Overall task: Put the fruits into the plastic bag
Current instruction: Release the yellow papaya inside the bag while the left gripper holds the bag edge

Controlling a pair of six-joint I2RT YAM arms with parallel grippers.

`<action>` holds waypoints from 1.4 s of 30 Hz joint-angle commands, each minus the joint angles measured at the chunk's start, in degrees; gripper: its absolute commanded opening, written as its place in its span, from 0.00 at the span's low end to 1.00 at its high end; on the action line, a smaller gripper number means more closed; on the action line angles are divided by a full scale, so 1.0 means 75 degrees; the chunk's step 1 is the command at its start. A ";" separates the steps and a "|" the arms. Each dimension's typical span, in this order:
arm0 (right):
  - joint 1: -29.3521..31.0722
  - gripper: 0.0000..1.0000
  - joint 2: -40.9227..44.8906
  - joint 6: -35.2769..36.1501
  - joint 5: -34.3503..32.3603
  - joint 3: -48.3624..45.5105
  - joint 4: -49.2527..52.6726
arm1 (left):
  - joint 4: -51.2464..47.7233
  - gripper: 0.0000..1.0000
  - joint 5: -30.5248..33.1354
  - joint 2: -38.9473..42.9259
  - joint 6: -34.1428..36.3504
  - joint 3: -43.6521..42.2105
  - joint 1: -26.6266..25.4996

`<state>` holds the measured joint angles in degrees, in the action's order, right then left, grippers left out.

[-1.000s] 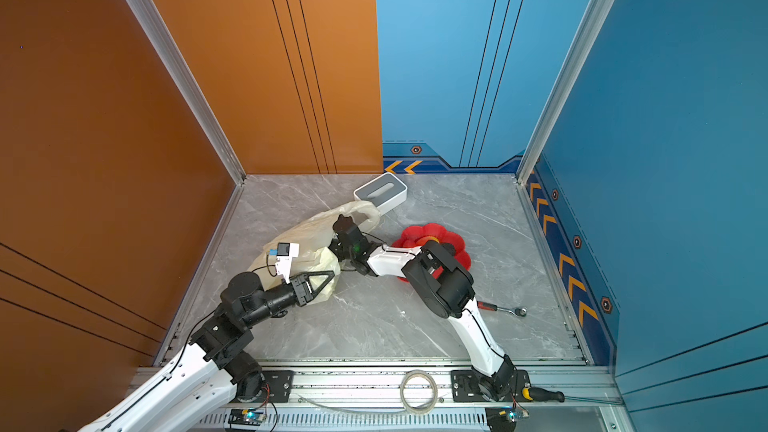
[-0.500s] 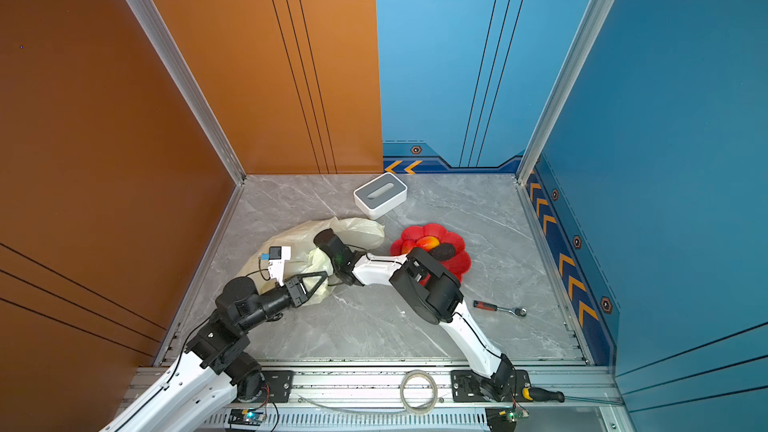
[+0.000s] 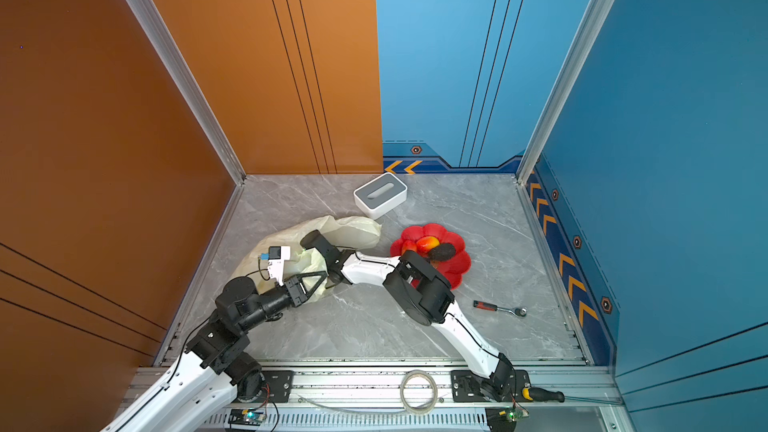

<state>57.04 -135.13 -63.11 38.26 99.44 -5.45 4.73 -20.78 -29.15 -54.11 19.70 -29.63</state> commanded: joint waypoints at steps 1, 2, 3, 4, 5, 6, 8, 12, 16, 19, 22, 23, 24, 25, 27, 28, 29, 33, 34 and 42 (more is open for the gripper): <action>0.0000 0.67 -0.0368 0.0595 0.0094 0.0198 0.1309 | 0.0025 0.00 0.0039 0.0043 -0.0051 -0.0119 0.0074; 0.0000 0.68 -0.0384 0.0626 0.0121 0.0191 0.1362 | 0.0025 0.00 0.0037 0.0050 -0.0051 -0.0122 0.0083; -0.0008 0.69 -0.0393 0.0655 0.0139 0.0194 0.1410 | 0.0025 0.00 0.0031 0.0051 -0.0051 -0.0126 0.0083; -0.0007 0.70 -0.0399 0.0685 0.0141 0.0193 0.1444 | 0.0025 0.00 0.0034 0.0043 -0.0051 -0.0131 0.0085; -0.0002 0.71 -0.0387 0.0714 0.0146 0.0183 0.1473 | 0.0025 0.00 0.0032 0.0045 -0.0051 -0.0131 0.0084; -0.0017 0.72 -0.0392 0.0753 0.0154 0.0171 0.1509 | 0.0025 0.00 0.0037 0.0043 -0.0061 -0.0139 0.0093; -0.0020 0.73 -0.0370 0.0792 0.0145 0.0151 0.1539 | 0.0019 0.00 0.0036 0.0063 -0.0063 -0.0143 0.0095; -0.0048 1.00 -0.0329 0.0898 0.0154 0.0138 0.1640 | 0.0004 0.00 0.0022 0.0078 -0.0063 -0.0167 0.0118; -0.0091 1.00 -0.0259 0.0997 0.0130 0.0084 0.1755 | -0.0011 0.00 0.0026 0.0126 -0.0063 -0.0178 0.0142; -0.0112 1.00 -0.0184 0.1032 0.0109 0.0018 0.1767 | -0.0051 0.00 0.0027 0.0180 -0.0073 -0.0190 0.0165; -0.0146 1.00 -0.0046 0.1095 0.0068 -0.0077 0.1821 | -0.0135 0.00 0.0037 0.0270 -0.0063 -0.0189 0.0188; -0.0168 1.00 0.0021 0.1142 0.0044 -0.0117 0.1880 | -0.0176 0.00 0.0037 0.0311 -0.0063 -0.0188 0.0200; -0.0174 1.00 0.0088 0.1208 -0.0005 -0.0160 0.2004 | -0.0219 0.00 0.0046 0.0340 -0.0063 -0.0182 0.0224; -0.0199 1.00 0.0152 0.1304 -0.0063 -0.0141 0.2169 | -0.0248 0.00 0.0057 0.0374 -0.0063 -0.0186 0.0235; -0.0229 1.00 0.0316 0.1583 -0.0212 -0.0141 0.2634 | -0.0334 0.00 0.0100 0.0471 -0.0063 -0.0196 0.0270; -0.0234 1.00 0.0406 0.1702 -0.0296 -0.0148 0.2821 | -0.0377 0.00 0.0146 0.0518 -0.0063 -0.0207 0.0288; -0.0264 1.00 0.0486 0.1835 -0.0390 -0.0159 0.3044 | -0.0428 0.00 0.0196 0.0594 -0.0075 -0.0227 0.0304; -0.0333 1.00 0.0769 0.2316 -0.0694 -0.0168 0.3894 | -0.0490 0.00 0.0369 0.0875 -0.0190 -0.0342 0.0386; -0.0350 1.00 0.0817 0.2427 -0.0774 -0.0168 0.4102 | -0.0502 0.00 0.0370 0.0917 -0.0214 -0.0352 0.0415; -0.0445 1.00 0.1031 0.3834 -0.1830 0.0699 0.6727 | -0.0585 0.00 0.0360 0.1126 -0.0303 -0.0459 0.0530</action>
<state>53.93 -129.34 -40.69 29.98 101.86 32.29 0.73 -18.85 -21.43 -56.03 16.91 -26.24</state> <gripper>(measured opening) 0.995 0.045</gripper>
